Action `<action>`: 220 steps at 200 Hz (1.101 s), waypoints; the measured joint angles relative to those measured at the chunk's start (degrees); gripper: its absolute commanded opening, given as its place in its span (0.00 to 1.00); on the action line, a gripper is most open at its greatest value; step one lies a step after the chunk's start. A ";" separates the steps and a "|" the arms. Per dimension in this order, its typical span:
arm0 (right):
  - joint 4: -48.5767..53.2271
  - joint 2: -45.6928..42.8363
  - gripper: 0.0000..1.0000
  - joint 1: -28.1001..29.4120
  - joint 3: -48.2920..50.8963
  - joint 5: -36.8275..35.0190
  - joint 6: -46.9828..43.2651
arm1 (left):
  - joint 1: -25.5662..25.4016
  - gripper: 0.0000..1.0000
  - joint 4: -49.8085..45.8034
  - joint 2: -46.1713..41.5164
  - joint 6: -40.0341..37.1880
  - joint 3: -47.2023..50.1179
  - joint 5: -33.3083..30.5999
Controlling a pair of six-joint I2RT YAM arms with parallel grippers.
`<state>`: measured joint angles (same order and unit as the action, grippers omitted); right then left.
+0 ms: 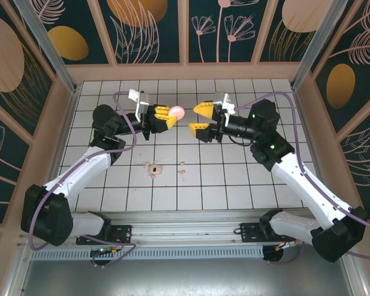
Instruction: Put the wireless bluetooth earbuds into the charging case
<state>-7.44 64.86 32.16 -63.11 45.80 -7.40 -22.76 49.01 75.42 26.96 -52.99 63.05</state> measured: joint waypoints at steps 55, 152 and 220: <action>5.35 7.23 0.59 -2.01 -8.09 9.70 -7.32 | -0.02 0.00 1.57 -0.22 1.86 -0.70 2.38; 8.63 12.76 0.45 -2.08 -12.90 19.39 -9.22 | -0.28 0.00 1.88 -0.22 1.88 -3.06 2.73; 8.66 14.86 0.43 -2.08 -16.48 21.24 -9.46 | -0.50 0.00 1.81 -0.22 1.86 -3.06 2.75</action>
<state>1.21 79.72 30.09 -79.59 67.05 -16.86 -23.27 50.83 75.20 28.82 -56.05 65.80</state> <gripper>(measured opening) 0.445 0.180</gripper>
